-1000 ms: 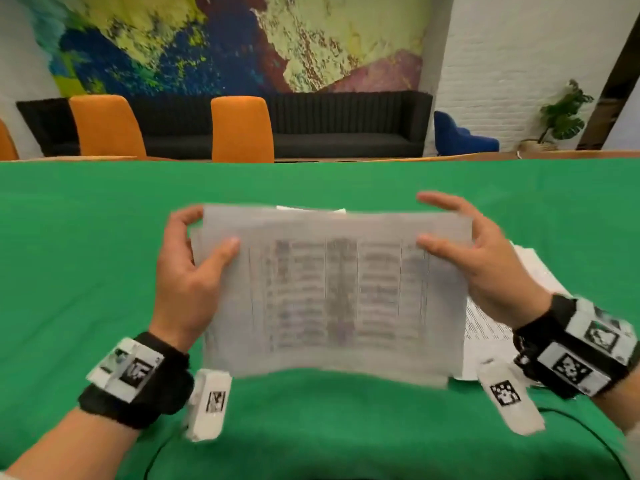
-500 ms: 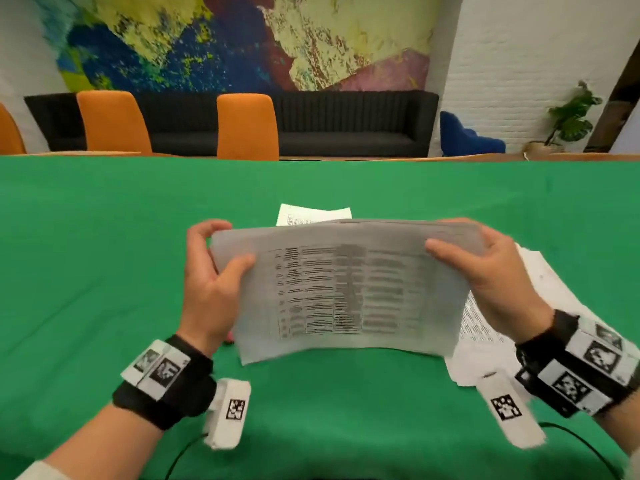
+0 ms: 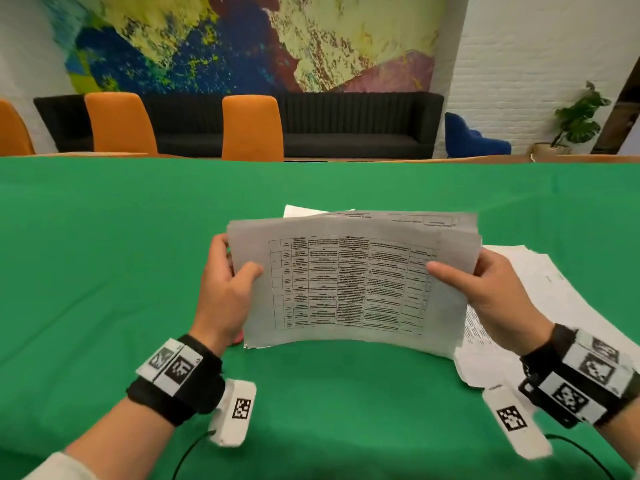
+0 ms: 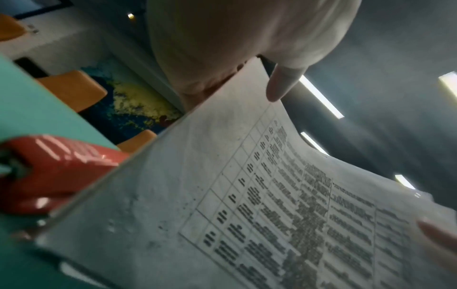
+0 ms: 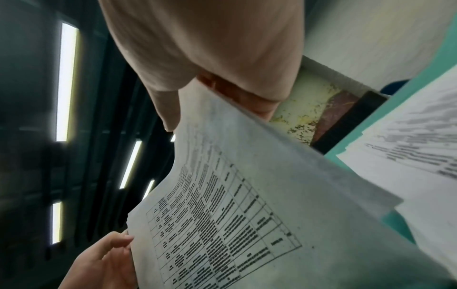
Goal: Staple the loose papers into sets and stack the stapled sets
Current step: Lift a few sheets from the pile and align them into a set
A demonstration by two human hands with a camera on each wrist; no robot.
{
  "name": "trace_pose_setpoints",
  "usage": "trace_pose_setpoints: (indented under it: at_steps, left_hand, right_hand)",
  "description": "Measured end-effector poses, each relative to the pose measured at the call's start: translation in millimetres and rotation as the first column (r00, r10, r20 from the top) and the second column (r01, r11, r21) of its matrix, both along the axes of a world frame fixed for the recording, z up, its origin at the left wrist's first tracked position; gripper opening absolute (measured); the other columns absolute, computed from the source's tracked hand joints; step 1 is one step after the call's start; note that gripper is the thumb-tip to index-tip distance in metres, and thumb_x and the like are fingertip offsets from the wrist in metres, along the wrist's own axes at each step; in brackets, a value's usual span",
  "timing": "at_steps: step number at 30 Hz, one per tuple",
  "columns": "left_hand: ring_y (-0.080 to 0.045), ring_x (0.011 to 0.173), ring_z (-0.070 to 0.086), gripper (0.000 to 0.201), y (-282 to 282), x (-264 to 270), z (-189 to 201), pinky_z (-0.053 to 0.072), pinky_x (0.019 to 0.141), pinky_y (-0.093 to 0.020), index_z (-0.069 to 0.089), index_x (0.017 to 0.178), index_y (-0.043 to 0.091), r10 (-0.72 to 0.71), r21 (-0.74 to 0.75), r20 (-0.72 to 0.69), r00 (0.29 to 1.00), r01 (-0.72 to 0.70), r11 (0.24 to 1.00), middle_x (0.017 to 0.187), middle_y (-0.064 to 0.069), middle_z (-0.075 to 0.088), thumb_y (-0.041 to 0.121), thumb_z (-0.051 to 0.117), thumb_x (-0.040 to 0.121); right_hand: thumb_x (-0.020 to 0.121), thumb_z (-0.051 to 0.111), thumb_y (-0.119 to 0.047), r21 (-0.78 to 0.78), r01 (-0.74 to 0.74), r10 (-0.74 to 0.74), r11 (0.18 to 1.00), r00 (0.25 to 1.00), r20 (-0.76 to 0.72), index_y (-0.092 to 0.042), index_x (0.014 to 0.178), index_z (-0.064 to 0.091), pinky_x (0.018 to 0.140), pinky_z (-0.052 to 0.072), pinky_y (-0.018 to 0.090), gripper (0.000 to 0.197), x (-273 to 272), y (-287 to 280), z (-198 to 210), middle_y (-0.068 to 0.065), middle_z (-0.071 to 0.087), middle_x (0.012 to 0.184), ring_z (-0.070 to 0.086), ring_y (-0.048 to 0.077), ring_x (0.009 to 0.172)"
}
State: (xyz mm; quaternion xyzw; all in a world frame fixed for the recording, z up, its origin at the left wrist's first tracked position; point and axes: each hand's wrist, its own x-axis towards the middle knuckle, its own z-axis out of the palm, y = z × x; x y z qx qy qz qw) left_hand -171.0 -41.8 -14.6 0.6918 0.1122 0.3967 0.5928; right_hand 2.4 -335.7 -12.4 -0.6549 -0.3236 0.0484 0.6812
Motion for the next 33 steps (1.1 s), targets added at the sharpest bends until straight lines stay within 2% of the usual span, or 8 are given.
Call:
trace_pose_setpoints:
  at_steps: [4,7,14,19,24,27,30,33]
  left_hand:
    - [0.003,0.065,0.059,0.026,-3.5,7.6,18.9,0.049,0.054,-0.018,0.047,0.112,0.006,0.027,0.032,0.048,0.998,-0.028,0.999,0.091,-0.001,0.054,-0.011,0.046,0.092]
    - [0.005,0.058,0.050,0.033,-8.9,11.7,31.5,0.040,0.049,-0.014,0.047,0.111,0.007,0.064,0.045,0.162,0.985,-0.072,0.996,0.083,0.001,0.047,-0.017,0.042,0.090]
    - [-0.013,0.089,0.068,0.041,-3.4,4.3,-18.0,0.060,0.072,-0.032,0.053,0.119,0.014,-0.051,-0.119,-0.044,0.998,0.045,0.992,0.101,-0.004,0.067,0.007,0.051,0.079]
    - [-0.024,0.097,0.076,0.029,-2.9,13.6,-10.3,0.062,0.079,-0.042,0.061,0.116,0.012,-0.110,-0.185,-0.114,0.987,0.088,0.979,0.104,-0.002,0.079,-0.007,0.050,0.097]
    - [-0.014,0.080,0.072,0.023,9.3,15.9,48.3,0.059,0.065,-0.027,0.067,0.101,0.016,-0.053,0.205,-0.067,0.996,0.065,0.977,0.092,0.001,0.077,-0.003,0.058,0.092]
    - [-0.021,0.085,0.069,0.026,5.0,15.0,106.6,0.061,0.073,-0.040,0.070,0.105,0.020,-0.066,0.513,-0.089,0.994,0.103,0.852,0.097,-0.004,0.074,0.011,0.059,0.083]
    - [-0.034,0.090,0.066,0.027,-9.3,17.6,159.4,0.056,0.076,-0.054,0.068,0.106,0.006,-0.053,0.757,-0.099,0.994,0.109,0.644,0.098,-0.014,0.069,0.014,0.059,0.082]
    - [-0.021,0.088,0.067,0.019,-15.9,18.0,198.2,0.059,0.075,-0.046,0.064,0.108,0.010,-0.060,0.833,-0.096,0.994,0.113,0.542,0.098,-0.003,0.069,0.015,0.064,0.090]
  right_hand:
    - [0.079,0.080,-0.034,0.039,0.011,-0.012,0.999,0.999,0.038,-0.012,0.108,0.075,0.088,0.063,0.048,0.037,-3.7,6.5,17.3,0.008,0.079,0.111,0.075,0.032,0.101]
    - [0.083,0.074,-0.017,0.149,0.017,-0.029,0.989,0.996,0.082,-0.012,0.104,0.075,0.084,0.064,0.039,0.021,-9.0,7.8,31.2,0.007,0.080,0.106,0.077,0.025,0.093]
    - [0.064,0.088,-0.064,0.113,0.078,-0.082,0.991,0.996,0.036,-0.025,0.104,0.080,0.080,0.064,0.033,0.057,-12.2,-7.1,9.6,0.004,0.079,0.112,0.076,0.024,0.099]
    - [0.083,0.080,-0.031,0.053,0.172,-0.179,0.984,0.914,0.365,-0.021,0.111,0.076,0.085,0.063,0.036,0.030,-16.0,-7.7,56.0,-0.002,0.078,0.107,0.075,0.019,0.095]
    - [0.073,0.075,-0.061,-0.475,0.401,0.051,0.783,0.721,0.691,-0.036,0.140,0.054,0.098,0.046,0.025,0.075,-16.1,0.5,105.3,-0.013,0.065,0.134,0.062,0.006,0.116]
    - [0.068,0.071,-0.072,-0.577,0.373,0.205,0.726,0.684,0.700,-0.035,0.146,0.046,0.108,0.045,0.032,0.090,-23.6,17.9,131.6,-0.009,0.060,0.143,0.058,0.010,0.127]
    - [0.073,0.084,-0.055,-0.580,0.268,0.227,0.769,0.734,0.640,-0.034,0.135,0.056,0.103,0.052,0.041,0.072,-22.1,39.1,150.9,-0.008,0.070,0.124,0.067,0.014,0.113]
    - [0.086,0.084,-0.030,-0.512,0.030,0.204,0.858,0.896,0.394,-0.022,0.112,0.073,0.087,0.062,0.049,0.030,-17.3,49.3,153.5,-0.001,0.079,0.102,0.076,0.018,0.092]
